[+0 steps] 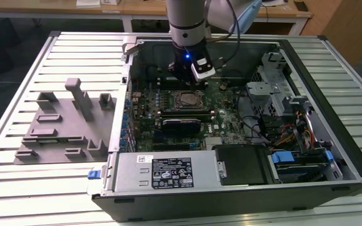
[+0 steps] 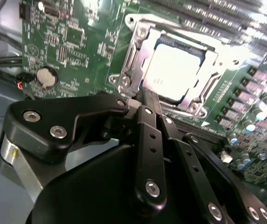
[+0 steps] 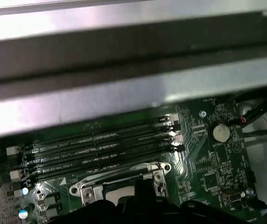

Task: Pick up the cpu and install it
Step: 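Install the first cpu locking lever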

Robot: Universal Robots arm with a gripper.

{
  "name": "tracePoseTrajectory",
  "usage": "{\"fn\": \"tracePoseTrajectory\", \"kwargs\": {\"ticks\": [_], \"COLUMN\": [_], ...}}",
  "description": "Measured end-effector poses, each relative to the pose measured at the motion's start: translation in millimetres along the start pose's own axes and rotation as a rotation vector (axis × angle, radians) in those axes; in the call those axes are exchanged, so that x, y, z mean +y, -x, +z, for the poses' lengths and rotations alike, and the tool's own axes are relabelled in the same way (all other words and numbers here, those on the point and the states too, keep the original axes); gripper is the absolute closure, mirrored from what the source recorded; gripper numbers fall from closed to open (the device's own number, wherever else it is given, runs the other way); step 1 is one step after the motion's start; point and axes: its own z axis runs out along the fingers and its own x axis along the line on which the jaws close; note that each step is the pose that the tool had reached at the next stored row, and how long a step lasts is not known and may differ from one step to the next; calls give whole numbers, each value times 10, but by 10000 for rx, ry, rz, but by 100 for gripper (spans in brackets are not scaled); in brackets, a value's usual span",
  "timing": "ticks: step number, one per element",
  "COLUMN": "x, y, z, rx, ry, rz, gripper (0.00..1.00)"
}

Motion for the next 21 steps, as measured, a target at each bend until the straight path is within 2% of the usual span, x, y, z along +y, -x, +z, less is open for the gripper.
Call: {"fn": "tracePoseTrajectory", "kwargs": {"ticks": [6, 7, 9, 11, 13, 14, 19, 21], "x": [-21, -21, -20, -19, -17, -17, -16, -13], "y": [4, 5, 9, 16, 26, 28, 28, 32], "z": [-1, 0, 5, 9, 12, 14, 10, -18], "rx": [-5, 14, 244, 548, 888, 991, 993, 992], "ry": [-37, -54, -135, -234, -343, -378, -390, -388], "rz": [5, 2, 12, 27, 42, 48, 47, 47], "gripper": [89, 89, 89, 89, 89, 89, 89, 89]}}
